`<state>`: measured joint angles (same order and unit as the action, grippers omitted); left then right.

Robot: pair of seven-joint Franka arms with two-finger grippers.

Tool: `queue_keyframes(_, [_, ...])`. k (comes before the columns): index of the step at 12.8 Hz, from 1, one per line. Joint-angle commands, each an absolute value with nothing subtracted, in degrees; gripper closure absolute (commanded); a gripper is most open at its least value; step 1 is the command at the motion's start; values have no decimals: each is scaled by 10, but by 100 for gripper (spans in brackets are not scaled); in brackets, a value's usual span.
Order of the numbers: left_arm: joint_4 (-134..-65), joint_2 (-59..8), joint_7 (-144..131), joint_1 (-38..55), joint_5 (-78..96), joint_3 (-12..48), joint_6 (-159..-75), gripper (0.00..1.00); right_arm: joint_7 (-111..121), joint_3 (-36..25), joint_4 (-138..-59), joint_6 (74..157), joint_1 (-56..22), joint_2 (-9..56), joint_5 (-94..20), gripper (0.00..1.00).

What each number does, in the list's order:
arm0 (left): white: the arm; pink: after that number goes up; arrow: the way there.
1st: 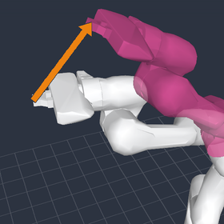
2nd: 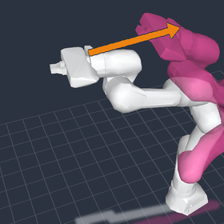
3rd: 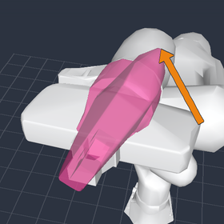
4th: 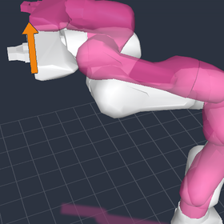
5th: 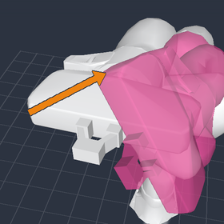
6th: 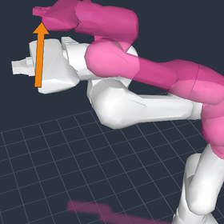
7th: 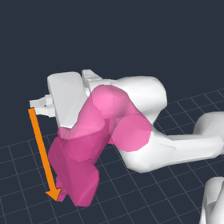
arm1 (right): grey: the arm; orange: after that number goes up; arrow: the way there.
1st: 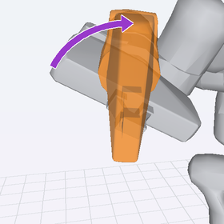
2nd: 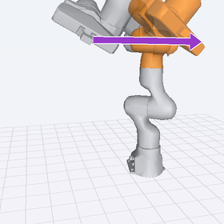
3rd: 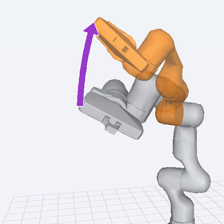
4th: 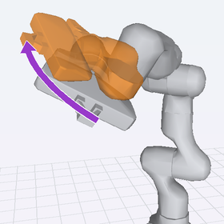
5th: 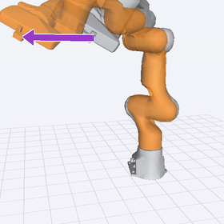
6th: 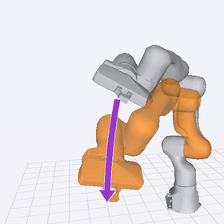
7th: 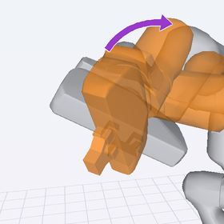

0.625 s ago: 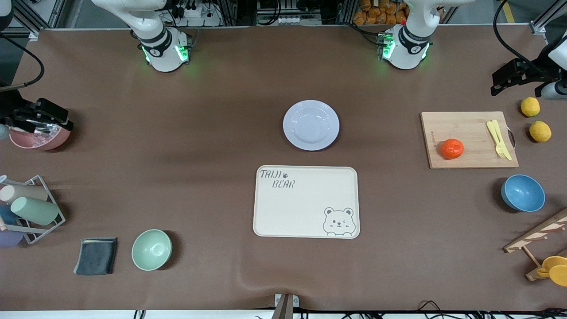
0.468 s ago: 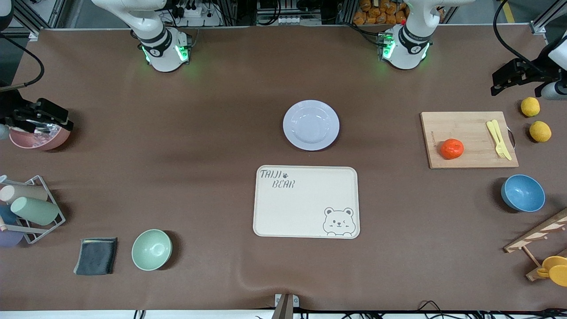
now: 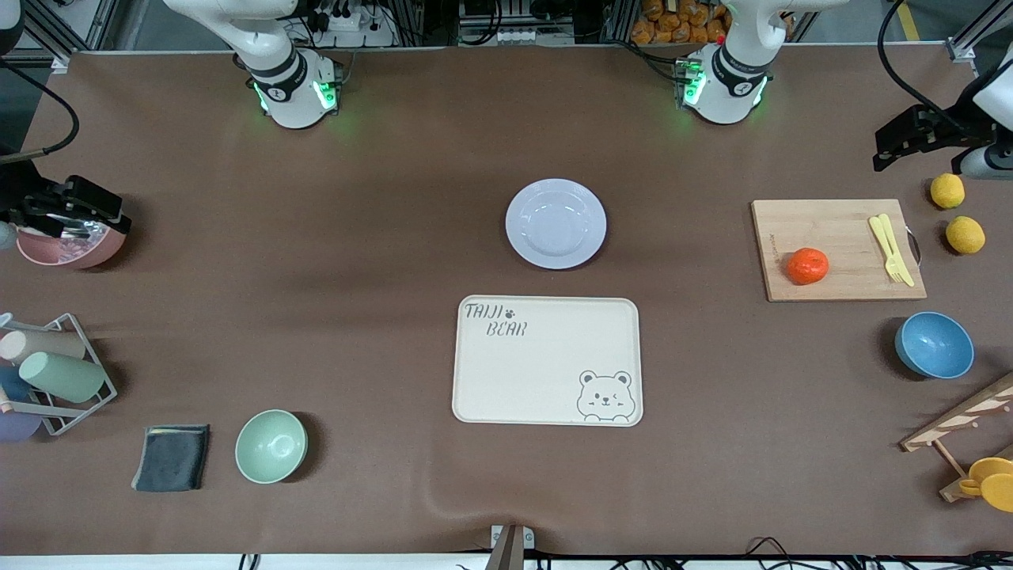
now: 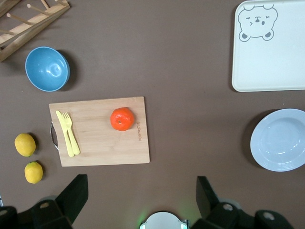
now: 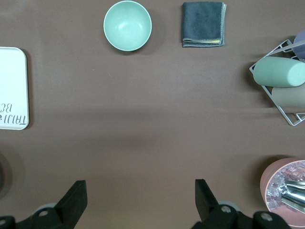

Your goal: Place orange and plate with both arms

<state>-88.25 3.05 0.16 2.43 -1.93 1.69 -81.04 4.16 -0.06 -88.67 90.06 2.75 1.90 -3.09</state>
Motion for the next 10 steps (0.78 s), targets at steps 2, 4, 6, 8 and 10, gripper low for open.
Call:
queue_keyframes(2, [-895,7,-52,25,-23,39,-795,0,32,-2,-875,897,24,24,-20,0])
queue_keyframes(4, [-936,3,-54,26,-49,40,-798,0,32,-3,-875,897,25,25,-24,0])
queue_keyframes(6, [-988,-4,-54,33,-106,53,-824,0,32,-3,-875,898,25,25,-25,0])
queue_keyframes(8, [-1044,0,-54,26,-117,55,-886,0,33,-3,-875,899,25,25,-25,0])
queue_keyframes(10, [-1084,1,-52,18,-117,55,-931,0,33,-3,-875,898,25,26,-25,0])
